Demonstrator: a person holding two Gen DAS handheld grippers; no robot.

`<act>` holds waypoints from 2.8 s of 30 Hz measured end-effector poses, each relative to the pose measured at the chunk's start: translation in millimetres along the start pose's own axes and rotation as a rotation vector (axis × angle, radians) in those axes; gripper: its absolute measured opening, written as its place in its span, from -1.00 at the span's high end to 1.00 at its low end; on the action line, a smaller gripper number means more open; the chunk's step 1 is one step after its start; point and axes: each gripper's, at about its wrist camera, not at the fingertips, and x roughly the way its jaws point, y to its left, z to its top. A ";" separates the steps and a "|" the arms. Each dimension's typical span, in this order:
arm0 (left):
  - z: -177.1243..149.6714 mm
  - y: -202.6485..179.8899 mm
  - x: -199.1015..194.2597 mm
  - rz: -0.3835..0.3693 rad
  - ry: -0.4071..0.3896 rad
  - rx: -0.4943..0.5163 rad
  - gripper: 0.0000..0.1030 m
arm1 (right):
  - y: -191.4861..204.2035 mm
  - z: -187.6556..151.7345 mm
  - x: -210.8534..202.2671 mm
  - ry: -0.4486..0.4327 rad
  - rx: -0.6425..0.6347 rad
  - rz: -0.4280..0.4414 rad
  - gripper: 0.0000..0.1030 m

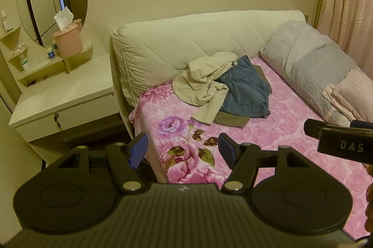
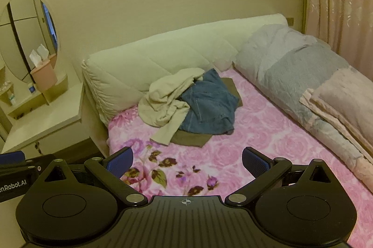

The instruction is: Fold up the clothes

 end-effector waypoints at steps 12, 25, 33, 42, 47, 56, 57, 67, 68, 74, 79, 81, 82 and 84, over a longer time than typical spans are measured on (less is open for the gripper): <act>13.3 7.4 22.8 -0.038 0.011 -0.011 -0.22 | -19.2 8.2 7.2 -0.024 0.060 0.044 -0.98; 44.1 22.8 72.6 -0.123 -0.059 0.027 -0.22 | -8.4 28.1 34.0 -0.098 0.086 0.039 -0.98; 76.4 36.8 158.9 -0.187 -0.019 0.061 -0.22 | 0.3 55.9 112.7 -0.047 0.125 -0.002 -0.97; 133.5 63.6 267.0 -0.236 0.051 0.096 -0.21 | 19.2 96.5 222.1 0.044 0.174 -0.019 -0.83; 163.8 77.5 325.8 -0.262 0.094 0.111 -0.21 | 31.4 112.7 283.9 0.119 0.206 -0.042 -0.78; 206.5 88.5 436.0 -0.321 0.169 0.119 -0.19 | 33.2 122.6 380.7 0.230 0.227 -0.087 -0.61; 209.1 87.6 446.5 -0.328 0.176 0.123 -0.20 | 32.4 122.0 392.1 0.245 0.228 -0.092 -0.60; 212.3 80.0 530.5 -0.349 0.285 0.148 -0.19 | 22.1 91.2 493.0 0.406 0.435 -0.035 0.00; 211.0 80.1 536.4 -0.347 0.295 0.149 -0.19 | 20.4 87.0 501.6 0.421 0.460 -0.021 0.08; 205.1 82.2 562.5 -0.334 0.331 0.140 -0.19 | 5.4 58.2 549.1 0.467 0.696 0.022 0.11; 203.4 82.3 576.7 -0.318 0.343 0.132 -0.19 | -4.4 36.2 585.6 0.472 0.855 0.024 0.21; 203.3 81.9 580.2 -0.313 0.347 0.129 -0.19 | -8.3 31.0 596.4 0.474 0.907 0.048 0.79; 203.9 81.5 579.8 -0.313 0.345 0.129 -0.19 | -9.5 30.5 598.3 0.471 0.923 0.061 0.84; 206.1 80.1 576.5 -0.314 0.337 0.132 -0.19 | -10.2 35.9 590.8 0.439 0.919 0.095 0.91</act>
